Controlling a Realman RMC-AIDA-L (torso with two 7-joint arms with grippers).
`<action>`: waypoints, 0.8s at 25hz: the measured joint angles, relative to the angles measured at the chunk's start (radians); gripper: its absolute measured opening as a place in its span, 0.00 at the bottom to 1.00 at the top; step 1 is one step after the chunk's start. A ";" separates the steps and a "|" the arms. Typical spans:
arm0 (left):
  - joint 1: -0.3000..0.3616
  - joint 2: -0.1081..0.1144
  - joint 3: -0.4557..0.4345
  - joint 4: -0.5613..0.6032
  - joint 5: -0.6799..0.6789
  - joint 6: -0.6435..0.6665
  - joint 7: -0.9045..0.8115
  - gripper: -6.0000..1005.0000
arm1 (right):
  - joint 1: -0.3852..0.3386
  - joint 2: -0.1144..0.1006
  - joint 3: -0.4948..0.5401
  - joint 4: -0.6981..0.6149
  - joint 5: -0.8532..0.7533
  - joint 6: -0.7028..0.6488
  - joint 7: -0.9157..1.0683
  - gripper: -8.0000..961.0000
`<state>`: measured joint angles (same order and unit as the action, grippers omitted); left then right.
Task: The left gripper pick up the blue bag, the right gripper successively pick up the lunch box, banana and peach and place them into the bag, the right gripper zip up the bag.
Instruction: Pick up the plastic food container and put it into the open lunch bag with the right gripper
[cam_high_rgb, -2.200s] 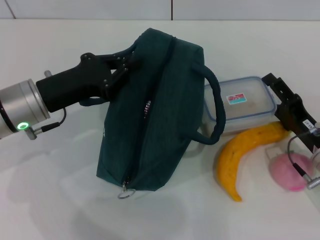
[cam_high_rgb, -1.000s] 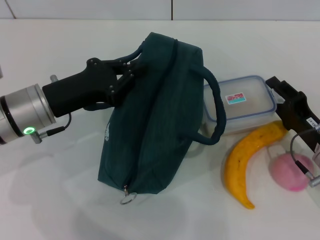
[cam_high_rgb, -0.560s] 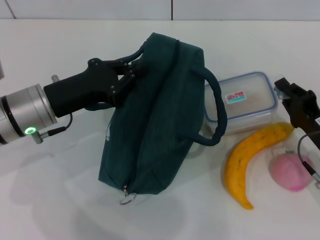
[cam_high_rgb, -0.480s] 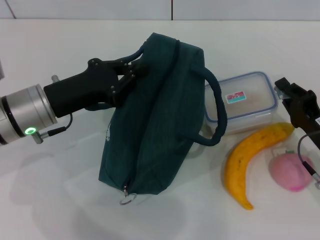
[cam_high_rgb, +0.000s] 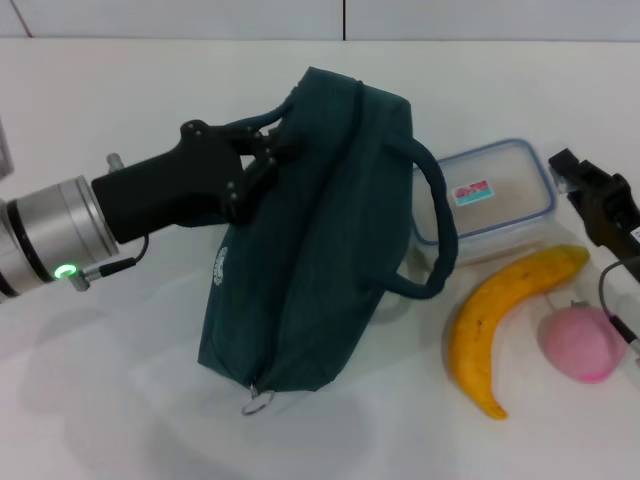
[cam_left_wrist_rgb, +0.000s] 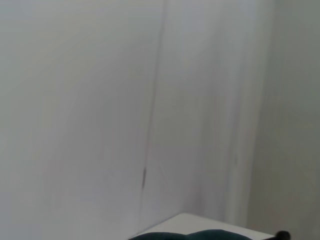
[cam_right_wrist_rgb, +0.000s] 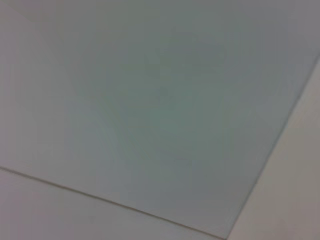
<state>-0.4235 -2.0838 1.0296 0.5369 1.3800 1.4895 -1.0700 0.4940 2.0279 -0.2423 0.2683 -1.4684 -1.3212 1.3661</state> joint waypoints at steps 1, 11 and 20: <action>0.002 -0.001 0.000 -0.003 -0.003 0.013 0.021 0.05 | -0.001 0.000 0.000 -0.010 -0.004 -0.010 -0.025 0.11; -0.004 -0.002 -0.006 -0.014 -0.032 0.064 0.032 0.05 | 0.011 0.000 -0.003 -0.080 -0.059 -0.193 -0.191 0.12; -0.024 -0.004 -0.007 -0.058 -0.035 0.009 0.040 0.05 | 0.086 -0.004 0.003 -0.172 -0.077 -0.334 -0.184 0.13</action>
<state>-0.4476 -2.0877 1.0230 0.4790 1.3451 1.4988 -1.0300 0.5796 2.0241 -0.2389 0.0968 -1.5458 -1.6550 1.1817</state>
